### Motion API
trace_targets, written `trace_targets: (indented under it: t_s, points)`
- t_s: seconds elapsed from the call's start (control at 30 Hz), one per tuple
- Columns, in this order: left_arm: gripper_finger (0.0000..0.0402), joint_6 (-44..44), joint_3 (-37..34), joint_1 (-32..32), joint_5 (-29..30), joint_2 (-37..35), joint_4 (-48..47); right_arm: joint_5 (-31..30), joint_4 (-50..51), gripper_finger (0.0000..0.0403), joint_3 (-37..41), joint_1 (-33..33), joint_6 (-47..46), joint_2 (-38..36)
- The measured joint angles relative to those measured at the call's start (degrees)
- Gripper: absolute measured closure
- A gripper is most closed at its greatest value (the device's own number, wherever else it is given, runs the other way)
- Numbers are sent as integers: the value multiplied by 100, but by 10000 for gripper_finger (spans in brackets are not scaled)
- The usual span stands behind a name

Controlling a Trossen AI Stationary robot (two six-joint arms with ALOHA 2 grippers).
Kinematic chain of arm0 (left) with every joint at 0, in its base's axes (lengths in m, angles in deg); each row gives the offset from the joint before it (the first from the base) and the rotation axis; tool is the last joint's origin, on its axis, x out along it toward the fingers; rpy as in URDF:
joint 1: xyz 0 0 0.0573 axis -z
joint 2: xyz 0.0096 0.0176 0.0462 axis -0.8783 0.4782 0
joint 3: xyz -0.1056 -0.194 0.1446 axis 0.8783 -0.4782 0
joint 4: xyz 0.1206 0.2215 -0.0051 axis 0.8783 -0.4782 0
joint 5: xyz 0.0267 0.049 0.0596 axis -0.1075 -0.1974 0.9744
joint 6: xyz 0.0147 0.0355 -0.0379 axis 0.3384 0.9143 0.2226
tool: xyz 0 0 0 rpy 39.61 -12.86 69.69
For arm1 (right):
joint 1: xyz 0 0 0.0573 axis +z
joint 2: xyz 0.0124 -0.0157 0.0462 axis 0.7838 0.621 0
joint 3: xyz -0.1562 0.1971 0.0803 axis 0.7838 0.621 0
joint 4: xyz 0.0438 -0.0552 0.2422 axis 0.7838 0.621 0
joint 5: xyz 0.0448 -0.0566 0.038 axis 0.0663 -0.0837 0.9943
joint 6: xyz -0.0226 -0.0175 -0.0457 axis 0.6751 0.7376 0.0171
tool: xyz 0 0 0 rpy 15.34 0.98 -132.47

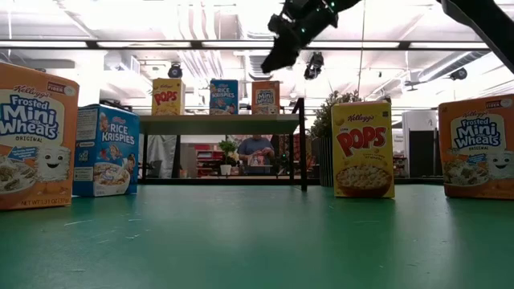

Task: Stack cereal on shelf
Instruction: Put the left blue cereal box on the shelf

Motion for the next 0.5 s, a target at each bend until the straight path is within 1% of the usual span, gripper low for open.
trace_targets:
  t_s: [0.1, 0.23, 0.3, 0.37, 0.5]
  points:
    - [170, -188, 0, 2, 89, 23, -162, 1, 98, 148, -283, 161, -314, -9]
    - [170, -715, 0, 2, 452, 31, -535, 2, 535, 157, -744, 472, -673, -25]
    - [170, -1135, 0, 2, 666, 31, -787, 4, 789, 162, -904, 659, -840, -35]
    - [170, -1648, 0, 0, 832, 31, -1108, 2, 917, 166, -851, 849, -1078, -149]
    - [170, -2692, 0, -17, 838, 129, -1741, 2, 1509, 173, -854, 1240, -1484, -257]
